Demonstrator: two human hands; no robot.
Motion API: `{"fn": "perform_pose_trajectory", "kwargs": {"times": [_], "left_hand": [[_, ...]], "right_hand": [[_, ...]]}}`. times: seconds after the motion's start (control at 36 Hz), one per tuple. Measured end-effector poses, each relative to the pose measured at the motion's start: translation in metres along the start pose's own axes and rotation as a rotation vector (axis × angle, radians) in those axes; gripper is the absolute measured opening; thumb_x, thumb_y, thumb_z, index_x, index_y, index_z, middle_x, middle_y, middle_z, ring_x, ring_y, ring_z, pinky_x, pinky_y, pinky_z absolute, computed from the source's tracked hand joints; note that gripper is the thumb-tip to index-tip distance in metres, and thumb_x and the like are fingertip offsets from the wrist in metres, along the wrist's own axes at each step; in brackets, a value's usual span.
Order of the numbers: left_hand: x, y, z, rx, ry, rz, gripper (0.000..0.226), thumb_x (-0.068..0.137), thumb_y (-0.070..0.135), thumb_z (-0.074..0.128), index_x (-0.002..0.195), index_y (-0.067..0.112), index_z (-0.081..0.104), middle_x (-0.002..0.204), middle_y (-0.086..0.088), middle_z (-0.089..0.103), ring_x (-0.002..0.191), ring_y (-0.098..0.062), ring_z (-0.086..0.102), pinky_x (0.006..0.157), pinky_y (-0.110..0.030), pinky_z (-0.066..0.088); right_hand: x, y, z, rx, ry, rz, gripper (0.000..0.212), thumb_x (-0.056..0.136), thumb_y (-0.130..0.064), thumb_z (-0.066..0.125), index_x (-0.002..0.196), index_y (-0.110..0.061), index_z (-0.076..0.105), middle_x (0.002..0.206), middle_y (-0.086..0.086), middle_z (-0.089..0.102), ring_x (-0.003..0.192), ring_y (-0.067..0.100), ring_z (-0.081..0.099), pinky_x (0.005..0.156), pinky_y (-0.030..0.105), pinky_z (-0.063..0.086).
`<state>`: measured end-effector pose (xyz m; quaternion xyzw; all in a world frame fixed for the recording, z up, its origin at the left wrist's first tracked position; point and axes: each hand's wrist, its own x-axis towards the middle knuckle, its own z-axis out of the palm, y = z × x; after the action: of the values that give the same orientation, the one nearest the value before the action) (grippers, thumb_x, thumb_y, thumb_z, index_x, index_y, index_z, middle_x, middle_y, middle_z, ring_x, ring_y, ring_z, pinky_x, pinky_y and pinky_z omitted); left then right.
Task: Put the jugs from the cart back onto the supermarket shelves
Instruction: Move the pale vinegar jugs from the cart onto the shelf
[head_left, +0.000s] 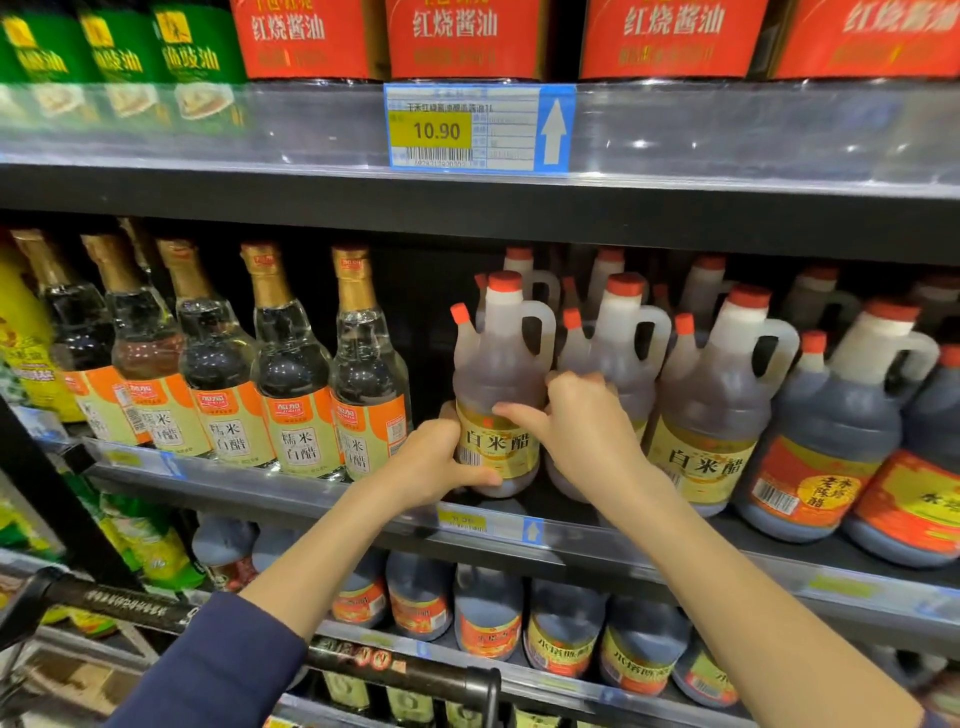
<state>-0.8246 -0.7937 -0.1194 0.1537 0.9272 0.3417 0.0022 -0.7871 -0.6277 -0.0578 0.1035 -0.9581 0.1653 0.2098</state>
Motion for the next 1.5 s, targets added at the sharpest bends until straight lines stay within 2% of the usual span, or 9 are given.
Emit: {"fn": "perform_pose_trajectory", "kwargs": {"times": [0.22,0.5,0.67,0.78,0.89,1.03,1.14,1.31,1.5], "left_hand": [[-0.007,0.002,0.002,-0.085,-0.045,-0.043,0.073,0.069,0.040,0.082,0.126,0.016,0.044,0.120,0.002,0.059,0.105,-0.009,0.058,0.084,-0.020,0.049],[-0.013,0.032,0.034,0.087,0.434,-0.227,0.078,0.062,0.061,0.078,0.114,0.013,0.046,0.095,0.004,0.062,0.094,-0.019,0.063,0.065,-0.029,0.044],[-0.008,0.026,0.025,0.012,0.320,-0.162,0.073,0.063,0.048,0.083,0.113,0.007,0.049,0.091,0.004,0.062,0.087,-0.013,0.061,0.065,-0.022,0.043],[-0.005,0.021,0.020,-0.067,0.262,-0.141,0.076,0.063,0.041,0.085,0.119,0.007,0.046,0.101,0.001,0.064,0.095,-0.014,0.060,0.072,-0.020,0.041],[-0.004,0.022,0.020,-0.071,0.260,-0.155,0.076,0.064,0.040,0.085,0.120,0.007,0.045,0.106,-0.002,0.065,0.099,-0.017,0.061,0.071,-0.020,0.041],[-0.006,0.031,0.026,-0.050,0.324,-0.189,0.077,0.064,0.041,0.085,0.119,0.007,0.044,0.106,-0.004,0.065,0.101,-0.020,0.062,0.070,-0.021,0.040],[-0.006,0.034,0.032,-0.028,0.368,-0.218,0.077,0.063,0.044,0.085,0.117,0.006,0.045,0.105,-0.005,0.066,0.101,-0.022,0.063,0.069,-0.024,0.041],[-0.007,0.034,0.032,-0.015,0.378,-0.215,0.078,0.063,0.046,0.084,0.117,0.007,0.044,0.102,-0.005,0.066,0.098,-0.022,0.064,0.067,-0.024,0.042],[-0.010,0.028,0.021,0.008,0.240,-0.204,0.071,0.065,0.054,0.079,0.112,0.010,0.049,0.091,0.005,0.062,0.089,-0.014,0.061,0.068,-0.027,0.047]], "right_hand": [[-0.001,0.002,-0.003,0.018,-0.028,0.049,0.056,0.087,-0.057,0.052,0.105,-0.005,0.060,0.098,0.015,0.063,0.097,0.031,0.058,0.079,0.035,0.048],[0.015,-0.011,-0.022,-0.077,-0.133,0.034,0.059,0.084,-0.061,0.054,0.112,-0.009,0.057,0.107,0.008,0.058,0.101,0.024,0.057,0.082,0.031,0.047],[0.019,-0.023,-0.031,-0.148,-0.231,-0.007,0.051,0.091,-0.052,0.050,0.116,-0.007,0.055,0.084,0.000,0.037,0.086,0.016,0.044,0.073,0.025,0.036],[0.022,-0.033,-0.032,-0.137,-0.362,0.012,0.042,0.095,-0.043,0.049,0.114,-0.005,0.053,0.093,0.005,0.039,0.105,0.027,0.055,0.086,0.033,0.044],[0.016,-0.029,-0.037,-0.160,-0.327,-0.015,0.027,0.098,-0.038,0.046,0.094,-0.011,0.043,0.092,0.008,0.040,0.093,0.026,0.049,0.075,0.032,0.036],[0.030,-0.032,-0.039,-0.211,-0.416,0.029,0.050,0.094,-0.043,0.052,0.126,-0.004,0.047,0.107,0.010,0.049,0.107,0.028,0.052,0.076,0.032,0.038],[0.025,-0.026,-0.042,-0.159,-0.389,0.006,0.025,0.097,-0.033,0.051,0.098,-0.008,0.044,0.095,0.012,0.041,0.087,0.027,0.047,0.072,0.033,0.036],[0.039,-0.028,-0.037,-0.183,-0.426,0.075,0.059,0.092,-0.045,0.055,0.133,-0.004,0.040,0.127,0.012,0.049,0.123,0.032,0.043,0.091,0.036,0.039],[0.018,-0.016,-0.035,-0.192,-0.274,-0.017,0.049,0.092,-0.046,0.053,0.122,-0.007,0.052,0.119,0.010,0.054,0.110,0.026,0.054,0.080,0.029,0.041]]}}
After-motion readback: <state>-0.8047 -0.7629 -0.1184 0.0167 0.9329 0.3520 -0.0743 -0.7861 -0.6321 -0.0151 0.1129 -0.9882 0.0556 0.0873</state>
